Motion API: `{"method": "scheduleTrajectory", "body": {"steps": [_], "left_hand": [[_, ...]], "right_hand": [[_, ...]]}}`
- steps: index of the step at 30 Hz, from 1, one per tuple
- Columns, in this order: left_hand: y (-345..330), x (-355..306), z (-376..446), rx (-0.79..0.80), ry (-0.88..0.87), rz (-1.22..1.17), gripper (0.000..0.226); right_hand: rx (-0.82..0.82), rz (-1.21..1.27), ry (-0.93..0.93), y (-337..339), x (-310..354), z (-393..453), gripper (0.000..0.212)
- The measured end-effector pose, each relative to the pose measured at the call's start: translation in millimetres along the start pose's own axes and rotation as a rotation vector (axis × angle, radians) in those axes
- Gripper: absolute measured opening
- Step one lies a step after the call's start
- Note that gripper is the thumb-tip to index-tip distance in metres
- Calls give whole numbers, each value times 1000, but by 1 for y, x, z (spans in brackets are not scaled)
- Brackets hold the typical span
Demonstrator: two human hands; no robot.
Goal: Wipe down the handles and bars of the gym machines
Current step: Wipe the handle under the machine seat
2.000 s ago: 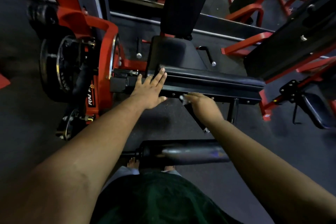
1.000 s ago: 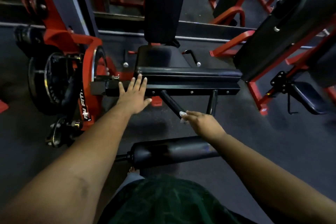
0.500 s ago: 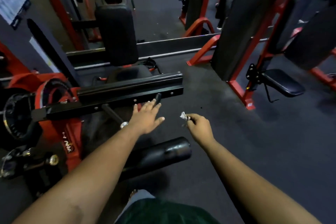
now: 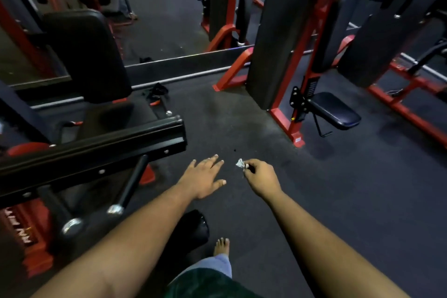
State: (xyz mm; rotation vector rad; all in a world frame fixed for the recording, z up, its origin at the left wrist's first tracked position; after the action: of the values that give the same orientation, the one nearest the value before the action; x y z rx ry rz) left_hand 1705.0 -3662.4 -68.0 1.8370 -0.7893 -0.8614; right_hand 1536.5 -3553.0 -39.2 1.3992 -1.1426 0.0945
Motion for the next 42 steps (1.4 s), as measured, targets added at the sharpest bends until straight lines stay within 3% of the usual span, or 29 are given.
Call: {"method": "scheduleTrajectory", "body": {"steps": [9,19,25,30,42], "left_hand": [[17,0,133,153,-21,-90,77],[81,73,227,78,146,-173,78],[111,165,257,-31,481,-263,78],[124,223,247,-27,727,-313,78],[92,362,259,-77,916,-426,75]], "right_hand": [[20,-132,-31,51,-31,115,29],[114,-159,61,60,2,266,32],[279,-210,232,20,43,388,25],[454,-189,367,-24,91,458,23],[691,-147,449,-177,180,560,29]]}}
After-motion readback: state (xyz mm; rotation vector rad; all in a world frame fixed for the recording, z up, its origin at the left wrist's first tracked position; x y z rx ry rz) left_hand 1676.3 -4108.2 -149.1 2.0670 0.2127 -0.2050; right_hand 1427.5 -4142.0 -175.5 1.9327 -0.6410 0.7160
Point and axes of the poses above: each hand's wrist, its own z-axis towards the middle knuckle, its own y-axis out of the back of the hand, x = y × z, the point moved 5 cm from there along z, towards the middle knuckle, and after that the axes turned 5 degrees about -y, right-handed, at the moved point
